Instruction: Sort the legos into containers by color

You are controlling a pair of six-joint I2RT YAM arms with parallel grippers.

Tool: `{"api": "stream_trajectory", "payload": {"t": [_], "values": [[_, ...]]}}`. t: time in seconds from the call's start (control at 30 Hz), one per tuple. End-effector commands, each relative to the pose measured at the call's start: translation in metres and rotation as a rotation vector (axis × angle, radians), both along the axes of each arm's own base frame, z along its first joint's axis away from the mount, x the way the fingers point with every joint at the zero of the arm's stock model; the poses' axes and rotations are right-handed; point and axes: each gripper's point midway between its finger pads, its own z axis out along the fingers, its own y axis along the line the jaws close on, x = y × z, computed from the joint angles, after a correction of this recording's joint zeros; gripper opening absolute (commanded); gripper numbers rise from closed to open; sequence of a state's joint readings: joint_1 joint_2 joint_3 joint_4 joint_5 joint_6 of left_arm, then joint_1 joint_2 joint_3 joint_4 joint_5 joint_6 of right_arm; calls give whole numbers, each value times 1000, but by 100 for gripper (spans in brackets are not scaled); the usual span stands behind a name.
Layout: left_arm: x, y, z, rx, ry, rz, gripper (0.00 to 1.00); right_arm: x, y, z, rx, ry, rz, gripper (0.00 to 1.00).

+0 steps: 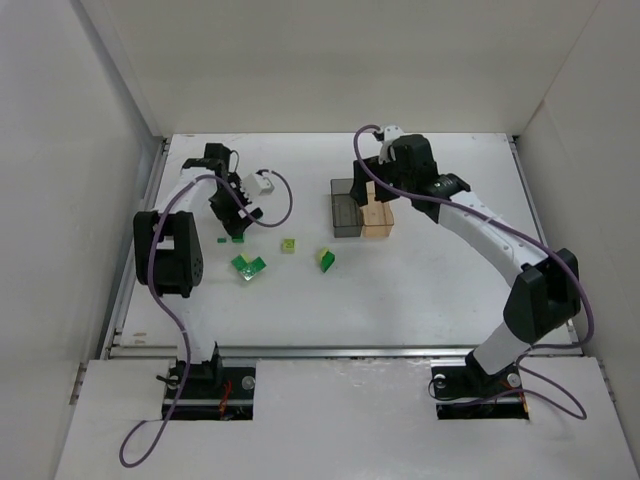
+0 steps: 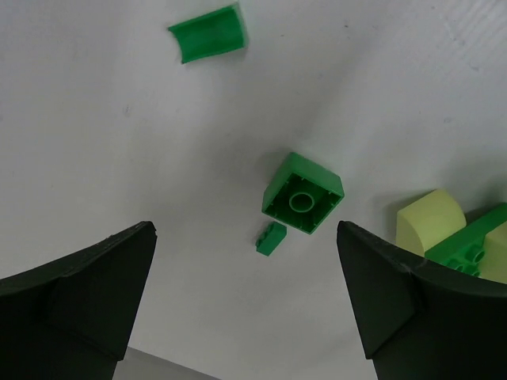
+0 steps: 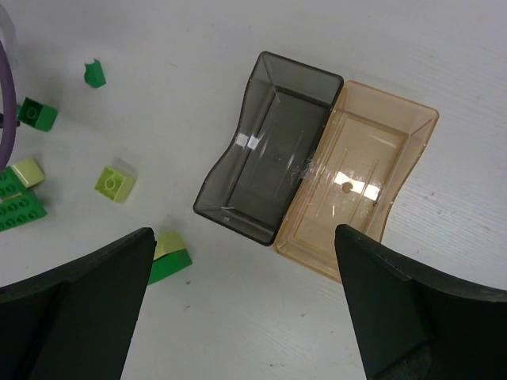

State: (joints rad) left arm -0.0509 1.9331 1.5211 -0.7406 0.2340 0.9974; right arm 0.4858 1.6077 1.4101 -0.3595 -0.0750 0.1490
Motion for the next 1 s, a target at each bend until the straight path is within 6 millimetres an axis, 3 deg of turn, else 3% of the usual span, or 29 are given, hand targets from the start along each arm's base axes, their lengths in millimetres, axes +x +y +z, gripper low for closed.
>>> {"api": "stream_trajectory", "payload": {"t": [0.0, 0.1, 0.27, 0.43, 0.6, 0.63, 0.7, 0.73, 0.8, 0.9, 0.97], "values": [[-4, -6, 15, 42, 11, -280, 97, 1, 13, 3, 13, -5, 61, 100], [-5, -4, 3, 57, 17, -303, 96, -1, 13, -1, 13, 7, 69, 100], [-26, -3, -30, 118, 114, -336, 85, -4, 8, -2, 2, 4, 52, 100], [-21, -5, -35, 130, 98, -331, 82, -3, 3, 1, -14, -9, 36, 100], [-5, -8, -48, 117, 88, -260, 54, 1, 9, -3, -12, 7, 51, 100], [-3, -8, -49, 115, 90, -250, 41, 2, 9, 1, -8, -1, 51, 100], [-4, -8, -51, 113, 103, -240, 25, 2, 9, 4, -8, -1, 51, 100], [-4, -8, -51, 113, 103, -240, 1, 2, 9, 4, -8, -1, 51, 100], [-8, -8, -51, 107, 118, -212, 0, 3, 7, 3, -14, -4, 40, 100], [19, -24, -17, 30, 19, -160, 0, 7, 0, 7, -28, -8, -9, 100], [50, -65, 42, -143, -107, -94, 0, 13, -12, 9, -1, 15, -87, 100]]}}
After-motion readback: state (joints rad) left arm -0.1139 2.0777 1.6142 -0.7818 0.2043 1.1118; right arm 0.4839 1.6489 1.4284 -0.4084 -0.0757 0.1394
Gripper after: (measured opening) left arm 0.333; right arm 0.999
